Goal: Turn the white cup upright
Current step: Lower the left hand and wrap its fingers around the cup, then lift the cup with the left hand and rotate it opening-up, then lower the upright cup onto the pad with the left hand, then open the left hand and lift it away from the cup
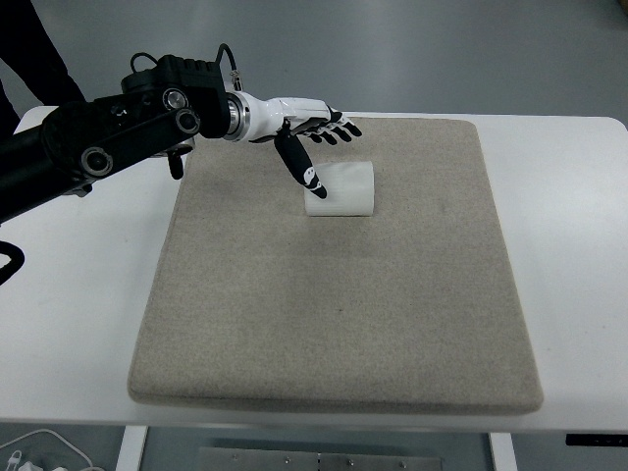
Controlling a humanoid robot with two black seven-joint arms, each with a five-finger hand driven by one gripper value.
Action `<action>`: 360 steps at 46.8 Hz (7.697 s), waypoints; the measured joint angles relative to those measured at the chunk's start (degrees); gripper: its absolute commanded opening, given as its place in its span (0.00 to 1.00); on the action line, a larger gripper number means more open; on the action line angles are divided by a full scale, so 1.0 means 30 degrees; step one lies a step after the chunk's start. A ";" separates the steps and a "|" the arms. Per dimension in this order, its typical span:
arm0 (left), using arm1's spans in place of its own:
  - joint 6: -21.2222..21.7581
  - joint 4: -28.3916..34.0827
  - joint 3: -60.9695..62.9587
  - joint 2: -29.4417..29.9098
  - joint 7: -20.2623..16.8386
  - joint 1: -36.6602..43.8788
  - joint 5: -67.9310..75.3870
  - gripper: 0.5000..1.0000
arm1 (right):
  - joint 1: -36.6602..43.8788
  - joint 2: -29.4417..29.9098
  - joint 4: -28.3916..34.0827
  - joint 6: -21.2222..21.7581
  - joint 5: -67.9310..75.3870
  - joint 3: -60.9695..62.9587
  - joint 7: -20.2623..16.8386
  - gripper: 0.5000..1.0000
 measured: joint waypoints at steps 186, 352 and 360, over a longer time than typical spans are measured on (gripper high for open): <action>-0.3794 0.9414 -0.6414 -0.3142 -0.9565 0.5045 -1.0530 0.29 | -0.0006 0.0000 0.0000 0.0000 0.0000 0.0000 0.0005 0.86; -0.0326 0.8971 -0.6058 -0.3455 -1.4887 0.8174 -0.5746 0.99 | -0.0003 0.0000 0.0000 0.0000 0.0000 0.0000 0.0005 0.86; -0.0344 0.8842 -0.6759 -0.3200 -1.4887 0.7962 -0.5736 0.99 | 0.0007 0.0000 0.0000 0.0000 0.0000 0.0000 0.0005 0.86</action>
